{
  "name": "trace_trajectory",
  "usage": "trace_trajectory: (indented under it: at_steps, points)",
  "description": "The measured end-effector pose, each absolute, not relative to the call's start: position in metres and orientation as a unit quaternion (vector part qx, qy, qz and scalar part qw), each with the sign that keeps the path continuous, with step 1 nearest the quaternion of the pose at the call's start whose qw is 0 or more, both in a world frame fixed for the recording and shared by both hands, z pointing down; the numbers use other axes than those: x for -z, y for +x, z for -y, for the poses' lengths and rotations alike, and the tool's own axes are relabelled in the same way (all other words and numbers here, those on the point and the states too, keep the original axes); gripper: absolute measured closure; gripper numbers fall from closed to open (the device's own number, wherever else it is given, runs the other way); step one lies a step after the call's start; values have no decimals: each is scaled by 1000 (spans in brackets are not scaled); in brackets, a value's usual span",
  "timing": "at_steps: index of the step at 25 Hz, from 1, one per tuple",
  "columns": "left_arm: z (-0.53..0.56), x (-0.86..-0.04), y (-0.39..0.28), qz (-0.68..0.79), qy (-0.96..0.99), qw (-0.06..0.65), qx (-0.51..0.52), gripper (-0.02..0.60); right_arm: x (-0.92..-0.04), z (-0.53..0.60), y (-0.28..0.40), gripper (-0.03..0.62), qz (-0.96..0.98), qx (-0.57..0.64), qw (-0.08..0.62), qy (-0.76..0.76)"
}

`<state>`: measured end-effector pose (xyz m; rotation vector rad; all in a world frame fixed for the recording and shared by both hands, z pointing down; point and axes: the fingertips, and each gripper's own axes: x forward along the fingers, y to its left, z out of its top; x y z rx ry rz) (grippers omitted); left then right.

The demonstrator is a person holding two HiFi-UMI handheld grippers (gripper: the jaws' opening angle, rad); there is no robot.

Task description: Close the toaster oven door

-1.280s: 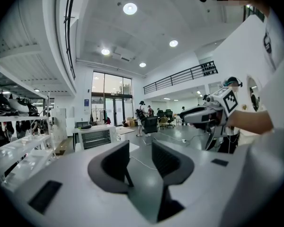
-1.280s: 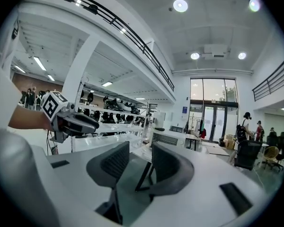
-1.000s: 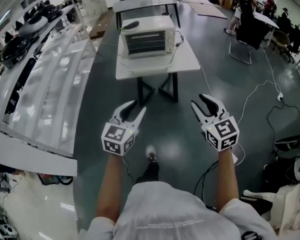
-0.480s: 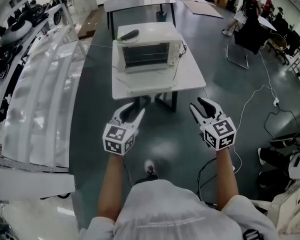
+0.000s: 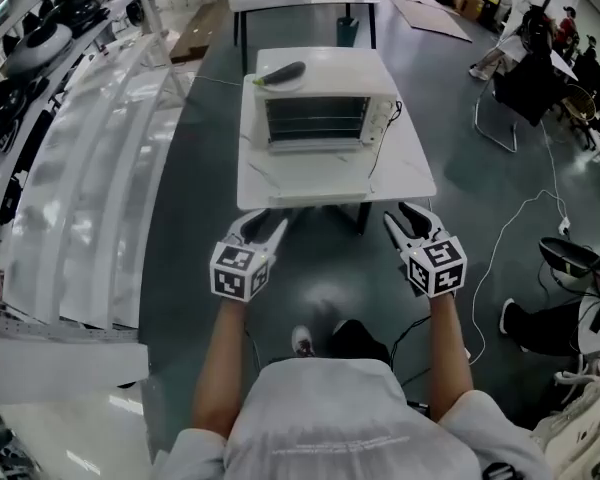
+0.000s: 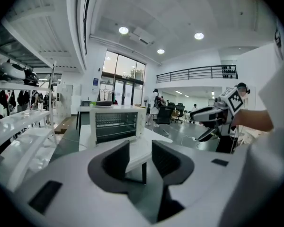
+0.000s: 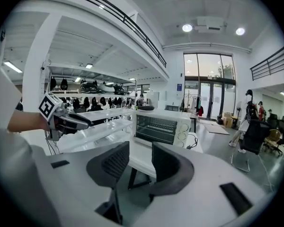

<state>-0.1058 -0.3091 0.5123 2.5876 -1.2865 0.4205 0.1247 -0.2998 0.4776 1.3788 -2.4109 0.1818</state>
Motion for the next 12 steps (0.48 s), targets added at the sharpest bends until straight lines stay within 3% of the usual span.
trace_trajectory:
  at_steps: [12]
  points:
    - [392,-635,-119,489,817,232,-197,428,-625,399,151,453,830,-178,270,455]
